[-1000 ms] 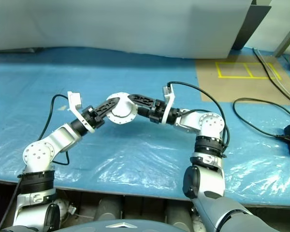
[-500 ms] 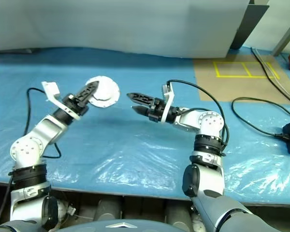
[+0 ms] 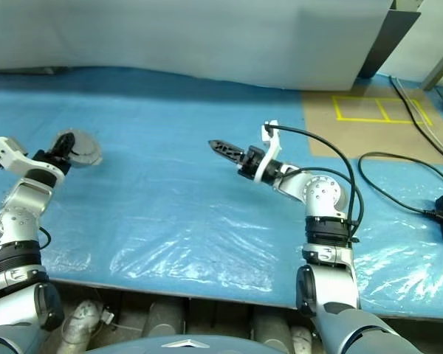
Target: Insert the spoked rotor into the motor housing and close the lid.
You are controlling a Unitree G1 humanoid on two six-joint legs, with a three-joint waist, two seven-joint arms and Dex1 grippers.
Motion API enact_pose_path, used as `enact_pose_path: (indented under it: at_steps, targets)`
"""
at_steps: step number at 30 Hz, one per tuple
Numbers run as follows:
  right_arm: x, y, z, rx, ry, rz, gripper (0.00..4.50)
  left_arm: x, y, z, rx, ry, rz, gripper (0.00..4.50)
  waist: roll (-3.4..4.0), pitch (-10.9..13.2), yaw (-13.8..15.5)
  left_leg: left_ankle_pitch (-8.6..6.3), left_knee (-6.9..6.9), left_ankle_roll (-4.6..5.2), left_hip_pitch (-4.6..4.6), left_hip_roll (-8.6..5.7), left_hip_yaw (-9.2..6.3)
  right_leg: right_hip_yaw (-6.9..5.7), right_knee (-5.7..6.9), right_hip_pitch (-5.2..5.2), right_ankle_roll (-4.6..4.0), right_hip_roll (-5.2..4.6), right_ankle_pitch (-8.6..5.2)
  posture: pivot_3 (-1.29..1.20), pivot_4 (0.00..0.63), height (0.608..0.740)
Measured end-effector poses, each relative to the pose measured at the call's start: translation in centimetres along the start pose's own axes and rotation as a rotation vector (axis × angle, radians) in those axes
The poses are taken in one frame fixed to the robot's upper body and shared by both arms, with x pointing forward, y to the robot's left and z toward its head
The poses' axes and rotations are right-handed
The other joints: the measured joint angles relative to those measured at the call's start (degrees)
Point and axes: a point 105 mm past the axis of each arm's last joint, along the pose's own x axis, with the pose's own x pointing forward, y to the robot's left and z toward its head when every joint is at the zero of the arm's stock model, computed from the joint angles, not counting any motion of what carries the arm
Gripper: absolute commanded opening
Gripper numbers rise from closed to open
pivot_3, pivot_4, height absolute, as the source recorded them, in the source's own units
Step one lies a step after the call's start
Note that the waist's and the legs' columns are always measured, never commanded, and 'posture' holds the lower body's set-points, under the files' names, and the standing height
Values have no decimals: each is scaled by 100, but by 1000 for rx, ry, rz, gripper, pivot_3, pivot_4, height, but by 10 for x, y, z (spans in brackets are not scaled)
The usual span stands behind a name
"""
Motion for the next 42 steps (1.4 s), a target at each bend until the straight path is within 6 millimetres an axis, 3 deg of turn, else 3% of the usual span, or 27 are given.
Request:
enact_pose_path:
  at_steps: [5, 9, 12, 14, 16, 20, 26, 30, 33, 35, 38, 40, 42]
  targets:
    - [5, 4, -5, -11, 8, 22, 4500, 10, 17, -23, -1, 74, 47, 2409, -13, 4, -29, 0, 19, 0, 10, 1, -2, -1, 26, 0, 0, -7, 0, 0, 150, 740]
    - [6, 1, -8, -14, 17, 5, 4500, 14, 21, -25, 2, 63, 44, 2409, -13, 4, -47, 0, 20, 0, 16, -2, -3, 0, 30, 5, -1, -8, 0, 0, 150, 740]
    - [6, 1, -11, -13, 27, 2, 4500, 14, 27, -27, -3, 56, 66, 3379, -12, 4, -50, 0, 20, 0, 21, -2, -3, 1, 31, 9, -1, -8, 0, 0, 150, 740]
    - [6, 0, -11, -14, 28, 1, 4500, 9, 42, -37, -3, 87, 130, 4039, -12, 4, -56, 0, 20, 0, 23, -3, -3, 2, 30, 12, -1, -9, 0, 0, 150, 740]
    - [5, -1, -12, -14, 32, -5, 4500, 7, 47, -40, 0, 94, 147, 4039, -18, 3, -56, 0, 20, 0, 22, 0, -7, 2, 29, 13, -1, -8, 0, 0, 150, 740]
    - [7, -1, -16, -11, 51, -1, 4500, 0, 67, -15, 42, 47, 230, 4039, -18, 3, -118, 0, 17, -1, 28, 0, -7, 6, 29, 12, -1, 0, 0, 0, 150, 740]
    - [7, -1, -20, -9, 65, 4, 4500, -34, 118, 62, 127, -151, 457, 4039, -18, 4, -88, -1, 5, -1, 25, -2, -8, 1, 13, 12, -1, -4, 0, 0, 150, 740]
    - [8, 0, -23, -8, 77, 9, 4500, -46, 127, 80, 156, -189, 475, 4039, -17, 5, -24, -1, 8, -1, 23, -1, -9, -1, 18, 17, -1, -14, -1, 0, 150, 740]
    - [8, 0, -24, -9, 79, 17, 4500, -39, 112, 86, 176, -192, 373, 4039, -22, 5, -3, -1, 17, -1, 23, 2, -9, -1, 27, 21, -2, -18, -1, 0, 150, 740]
    - [4, -4, -21, -33, 67, -3, 4500, -26, 79, 100, 237, -203, 230, 4039, -35, 5, 7, -1, 23, -1, 15, 9, -9, -3, 28, 21, -3, -19, -1, 0, 150, 740]
    - [-6, -14, -6, -148, 31, -64, 4500, -6, 8, 110, 337, -203, -39, 4039, -31, 7, 24, 0, 28, -1, 8, -2, -6, -12, 26, 21, -3, -32, -1, 0, 150, 740]
    - [-12, -15, 4, -295, 21, -90, 4500, 1, -50, 96, 394, -152, -257, 4039, -25, 11, 21, 0, 29, -1, 5, -3, -2, -13, 26, 18, -3, -30, -1, 0, 150, 740]
    - [-14, -9, 9, -398, 24, -74, 4500, 2, -93, 71, 429, -78, -428, 4039, -19, 14, -17, 0, 27, 0, 4, 1, -1, -11, 27, 12, -3, -19, -1, 0, 150, 740]
